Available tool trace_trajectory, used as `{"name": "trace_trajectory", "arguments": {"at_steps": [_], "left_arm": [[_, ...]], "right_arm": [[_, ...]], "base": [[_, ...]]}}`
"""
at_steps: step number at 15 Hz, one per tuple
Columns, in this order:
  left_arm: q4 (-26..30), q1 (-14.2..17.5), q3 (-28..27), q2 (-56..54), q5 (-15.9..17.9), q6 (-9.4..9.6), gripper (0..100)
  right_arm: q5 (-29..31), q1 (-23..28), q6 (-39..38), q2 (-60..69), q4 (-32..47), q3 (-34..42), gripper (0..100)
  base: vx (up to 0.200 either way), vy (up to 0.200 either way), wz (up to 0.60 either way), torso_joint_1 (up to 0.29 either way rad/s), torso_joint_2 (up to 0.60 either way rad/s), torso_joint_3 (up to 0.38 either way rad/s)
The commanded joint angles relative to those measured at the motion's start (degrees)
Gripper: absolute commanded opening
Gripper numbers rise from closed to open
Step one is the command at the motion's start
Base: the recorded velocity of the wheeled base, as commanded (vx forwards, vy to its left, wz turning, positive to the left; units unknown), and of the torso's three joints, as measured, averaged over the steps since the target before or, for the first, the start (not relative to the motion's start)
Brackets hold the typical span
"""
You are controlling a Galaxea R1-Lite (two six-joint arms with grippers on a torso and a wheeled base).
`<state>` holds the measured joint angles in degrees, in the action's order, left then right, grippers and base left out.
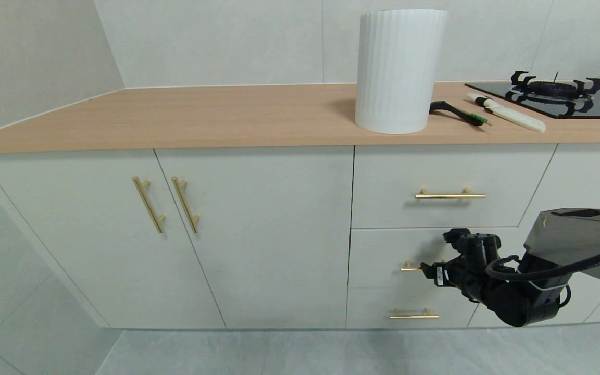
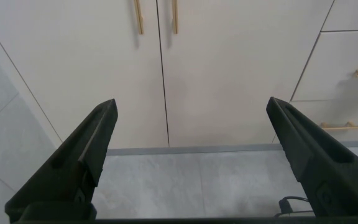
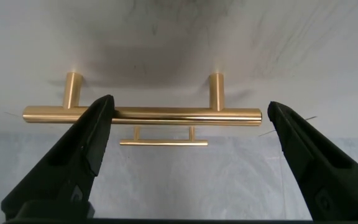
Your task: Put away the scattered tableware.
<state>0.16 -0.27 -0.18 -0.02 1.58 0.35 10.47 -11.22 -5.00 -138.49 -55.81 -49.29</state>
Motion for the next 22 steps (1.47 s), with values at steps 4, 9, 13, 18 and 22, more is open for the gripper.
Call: {"name": "trace_trajectory", "arguments": {"at_steps": [4, 9, 13, 18, 22], "left_arm": [[0.0, 0.0, 0.0, 0.0, 0.0, 0.00, 100], [0.0, 0.0, 0.0, 0.0, 0.0, 0.00, 100], [0.0, 0.0, 0.0, 0.0, 0.0, 0.00, 100], [0.0, 0.0, 0.0, 0.0, 0.0, 0.00, 100], [0.0, 0.0, 0.0, 0.0, 0.0, 0.00, 100]], "right_arm": [[0.0, 0.0, 0.0, 0.5, 3.2, 0.1, 100], [0.0, 0.0, 0.1, 1.6, 3.3, 0.9, 100], [-0.7, 0.0, 0.3, 8.1, 10.8, 3.0, 100], [-4.5, -0.2, 3.5, 24.5, 23.1, 6.9, 100], [-6.9, -0.7, 3.3, 35.9, 28.7, 7.1, 100]], "base": [[0.000, 0.000, 0.00, 0.000, 0.00, 0.000], [0.000, 0.000, 0.00, 0.000, 0.00, 0.000], [0.000, 0.000, 0.00, 0.000, 0.00, 0.000], [0.000, 0.000, 0.00, 0.000, 0.00, 0.000], [0.000, 0.000, 0.00, 0.000, 0.00, 0.000]]}}
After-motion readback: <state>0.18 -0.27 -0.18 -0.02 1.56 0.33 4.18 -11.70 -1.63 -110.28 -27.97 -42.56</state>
